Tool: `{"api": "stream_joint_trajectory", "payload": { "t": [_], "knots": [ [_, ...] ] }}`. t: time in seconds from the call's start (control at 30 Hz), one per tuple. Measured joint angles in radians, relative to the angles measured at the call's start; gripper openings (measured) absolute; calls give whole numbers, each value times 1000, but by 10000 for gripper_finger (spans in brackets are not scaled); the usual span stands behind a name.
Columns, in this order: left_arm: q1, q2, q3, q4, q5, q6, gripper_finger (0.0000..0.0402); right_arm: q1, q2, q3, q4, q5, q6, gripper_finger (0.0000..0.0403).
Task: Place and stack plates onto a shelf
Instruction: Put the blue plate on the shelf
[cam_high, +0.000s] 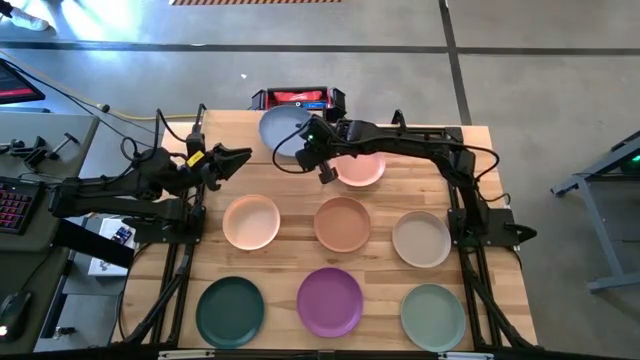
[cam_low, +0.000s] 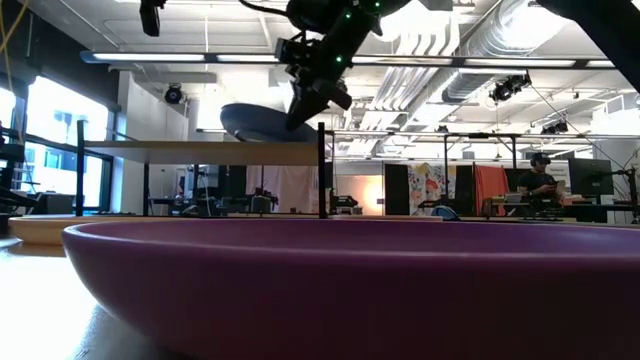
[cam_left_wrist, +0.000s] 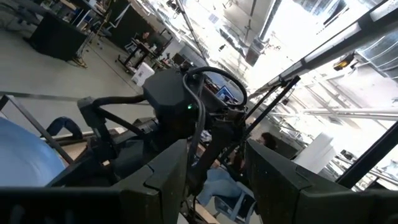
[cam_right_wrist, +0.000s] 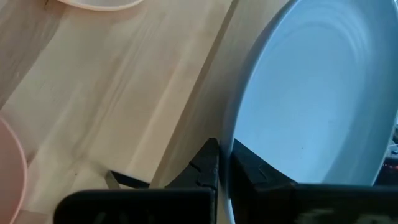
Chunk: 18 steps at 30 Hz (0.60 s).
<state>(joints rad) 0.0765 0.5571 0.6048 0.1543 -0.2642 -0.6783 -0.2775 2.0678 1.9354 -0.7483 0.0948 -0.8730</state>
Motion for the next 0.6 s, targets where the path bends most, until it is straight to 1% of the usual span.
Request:
{"api": "stream_joint_trajectory", "payload": {
  "t": [0.33,0.6],
  "knots": [
    [0,0,0,0,0,0,151,-2,0,0,-3,0,0,3],
    [0,0,0,0,0,-1,151,-1,1,0,-3,2,-12,37]
  ]
}}
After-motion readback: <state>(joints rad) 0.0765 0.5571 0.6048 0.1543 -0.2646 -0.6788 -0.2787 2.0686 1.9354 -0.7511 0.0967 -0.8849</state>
